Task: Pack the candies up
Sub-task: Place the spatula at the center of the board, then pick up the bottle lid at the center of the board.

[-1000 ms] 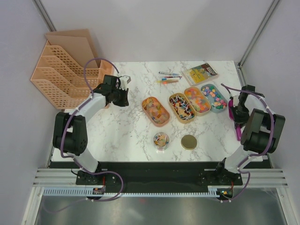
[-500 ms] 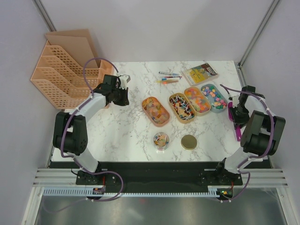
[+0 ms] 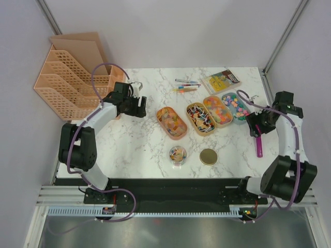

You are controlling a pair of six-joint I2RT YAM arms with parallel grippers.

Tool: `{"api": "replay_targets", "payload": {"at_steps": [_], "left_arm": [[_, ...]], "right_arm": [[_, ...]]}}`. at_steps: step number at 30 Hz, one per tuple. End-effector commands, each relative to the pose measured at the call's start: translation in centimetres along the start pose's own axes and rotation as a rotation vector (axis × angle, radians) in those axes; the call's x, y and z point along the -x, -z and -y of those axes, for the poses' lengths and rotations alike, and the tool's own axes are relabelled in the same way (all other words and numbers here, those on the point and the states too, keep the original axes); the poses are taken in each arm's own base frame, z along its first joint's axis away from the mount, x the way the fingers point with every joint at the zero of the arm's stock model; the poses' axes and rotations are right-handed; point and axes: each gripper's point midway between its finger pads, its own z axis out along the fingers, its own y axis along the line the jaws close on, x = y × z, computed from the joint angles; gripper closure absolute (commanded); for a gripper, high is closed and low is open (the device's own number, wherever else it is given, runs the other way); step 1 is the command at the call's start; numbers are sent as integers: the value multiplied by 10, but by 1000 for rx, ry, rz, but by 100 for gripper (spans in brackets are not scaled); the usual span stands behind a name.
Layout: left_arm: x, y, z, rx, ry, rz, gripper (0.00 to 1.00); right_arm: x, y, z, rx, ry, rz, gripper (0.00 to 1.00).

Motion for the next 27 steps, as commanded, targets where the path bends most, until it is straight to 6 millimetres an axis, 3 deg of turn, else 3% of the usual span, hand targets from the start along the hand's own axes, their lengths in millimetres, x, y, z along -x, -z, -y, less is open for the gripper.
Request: {"api": "replay_targets", "payload": {"at_steps": [1, 2, 3, 4, 5, 8, 11, 15, 20, 27], "left_arm": [[3, 3, -18, 99, 34, 14, 11], [-2, 1, -27, 151, 53, 3, 8], [-11, -2, -30, 171, 86, -14, 7], [-14, -2, -38, 224, 99, -16, 7], [-18, -1, -43, 262, 122, -19, 4], [-18, 5, -46, 277, 108, -24, 0], [-13, 13, -37, 232, 73, -2, 0], [-13, 15, -28, 185, 50, 0, 0], [-14, 23, -32, 202, 2, 6, 0], [-14, 30, -34, 221, -13, 19, 0]], "right_arm": [[20, 16, -51, 181, 460, 221, 22], [30, 18, -68, 172, 600, 260, 19], [21, 9, -83, 201, 673, 251, 13], [27, 5, -88, 182, 771, 267, 8], [33, 4, -107, 196, 859, 295, 3], [25, -12, -144, 297, 1079, 303, 2], [13, -21, -168, 400, 1282, 326, 2], [7, -35, -186, 456, 1470, 387, 2], [-6, -48, -204, 566, 1647, 388, 3], [-27, -56, -231, 745, 1724, 345, 3]]}}
